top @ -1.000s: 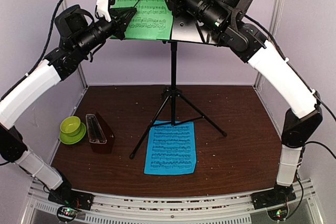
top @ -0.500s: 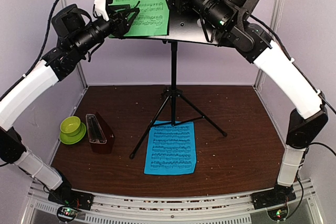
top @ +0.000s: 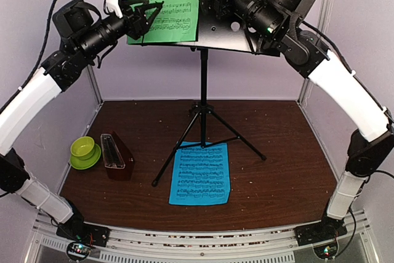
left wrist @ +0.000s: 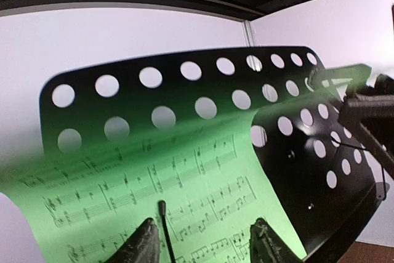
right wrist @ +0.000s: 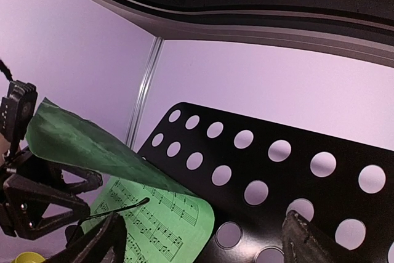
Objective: Set up the instrument practice props
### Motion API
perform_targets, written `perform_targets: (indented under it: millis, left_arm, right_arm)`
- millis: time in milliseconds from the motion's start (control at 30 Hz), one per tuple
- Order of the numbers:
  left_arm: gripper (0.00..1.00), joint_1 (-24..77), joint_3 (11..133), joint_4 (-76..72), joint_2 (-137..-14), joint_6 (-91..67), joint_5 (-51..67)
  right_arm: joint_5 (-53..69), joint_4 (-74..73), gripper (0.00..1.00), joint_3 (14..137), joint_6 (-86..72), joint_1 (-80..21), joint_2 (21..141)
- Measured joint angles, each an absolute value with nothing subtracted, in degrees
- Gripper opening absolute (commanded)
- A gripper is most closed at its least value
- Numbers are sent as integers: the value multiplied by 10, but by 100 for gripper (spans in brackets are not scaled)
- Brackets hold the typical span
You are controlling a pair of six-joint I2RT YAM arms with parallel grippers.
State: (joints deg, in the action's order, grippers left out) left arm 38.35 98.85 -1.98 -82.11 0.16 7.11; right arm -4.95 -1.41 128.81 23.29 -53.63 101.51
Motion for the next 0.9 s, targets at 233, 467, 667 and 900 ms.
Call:
perform_targets:
  millis: [233,467,667,900]
  left_arm:
    - [49,383,1193,17,-893,22,24]
    - [53,368,1361,18,-1025,27,1]
    - [52,365,1432,18,-1122,27,2]
    - [52,364,1434,22,-1130,22,3]
  right_arm:
    - [-50,-6,94,1233,213,-536,983]
    - [-55,-6,97,1191,202,-538,956]
    - [-63,-6,100,1163,195,-538,935]
    - [-64,-6,100,1161,195,-538,933]
